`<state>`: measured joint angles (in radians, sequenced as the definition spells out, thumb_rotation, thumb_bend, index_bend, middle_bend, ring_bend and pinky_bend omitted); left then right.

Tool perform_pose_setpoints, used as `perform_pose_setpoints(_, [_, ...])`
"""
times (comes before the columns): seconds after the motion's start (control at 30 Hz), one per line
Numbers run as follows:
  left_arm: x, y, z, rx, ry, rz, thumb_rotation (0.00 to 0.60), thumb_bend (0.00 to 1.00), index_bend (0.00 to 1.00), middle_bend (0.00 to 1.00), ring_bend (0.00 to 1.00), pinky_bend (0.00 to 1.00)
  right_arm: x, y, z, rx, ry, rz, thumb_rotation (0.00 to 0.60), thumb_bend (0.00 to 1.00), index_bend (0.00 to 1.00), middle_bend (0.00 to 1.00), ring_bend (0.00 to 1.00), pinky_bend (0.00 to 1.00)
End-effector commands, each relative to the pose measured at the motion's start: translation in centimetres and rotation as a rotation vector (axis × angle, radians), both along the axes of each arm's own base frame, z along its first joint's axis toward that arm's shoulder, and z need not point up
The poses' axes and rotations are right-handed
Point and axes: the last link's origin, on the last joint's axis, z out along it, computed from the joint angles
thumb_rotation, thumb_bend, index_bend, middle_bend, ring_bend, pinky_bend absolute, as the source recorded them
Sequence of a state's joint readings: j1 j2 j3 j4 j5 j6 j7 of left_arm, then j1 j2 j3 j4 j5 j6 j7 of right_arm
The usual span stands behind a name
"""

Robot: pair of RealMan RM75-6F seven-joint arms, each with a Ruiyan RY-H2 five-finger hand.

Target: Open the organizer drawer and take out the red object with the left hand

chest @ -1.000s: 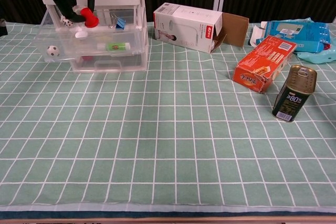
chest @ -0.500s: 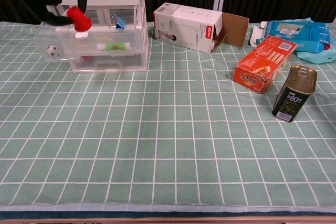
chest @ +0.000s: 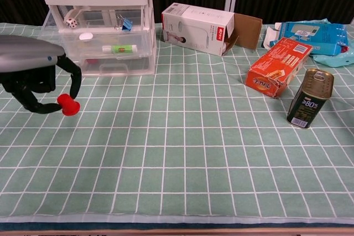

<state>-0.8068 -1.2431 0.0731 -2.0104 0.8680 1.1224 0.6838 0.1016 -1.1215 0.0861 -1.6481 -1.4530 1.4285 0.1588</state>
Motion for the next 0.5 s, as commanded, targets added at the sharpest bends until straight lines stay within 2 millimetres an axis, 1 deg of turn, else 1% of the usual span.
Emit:
perform_pose_setpoints(0.03, [-1.5,0.0,-2.2,-0.02,0.046,0.021,0.6,0.36,0.51,1.0,1.0,1.0,0.0,0.0,0.0,0.001,-0.001,-0.001,0.6,0.07,0.0,0.0,0.0,0.22])
perform_pose_setpoints(0.17, [-2.1,0.4,-3.5,-0.023,0.066,0.041,0.6,0.36,0.5,1.0,1.0,1.0,0.0,0.0,0.0,0.002,-0.002,-0.002,0.6,0.07,0.0,0.0,0.0,0.22])
perform_pose_setpoints(0.37, [-2.4,0.7,-4.8,-0.04,0.102,0.06,0.6,0.36,0.49,1.0,1.0,1.0,0.0,0.0,0.0,0.004,-0.004,-0.002,0.6,0.07,0.0,0.0,0.0,0.22])
perform_pose_setpoints(0.5, [-2.3,0.8,-5.1,-0.039,0.113,0.061,0.6,0.3,0.44,1.0,1.0,1.0,0.0,0.0,0.0,0.003,-0.005,-0.002,0.6,0.07,0.0,0.0,0.0,0.22])
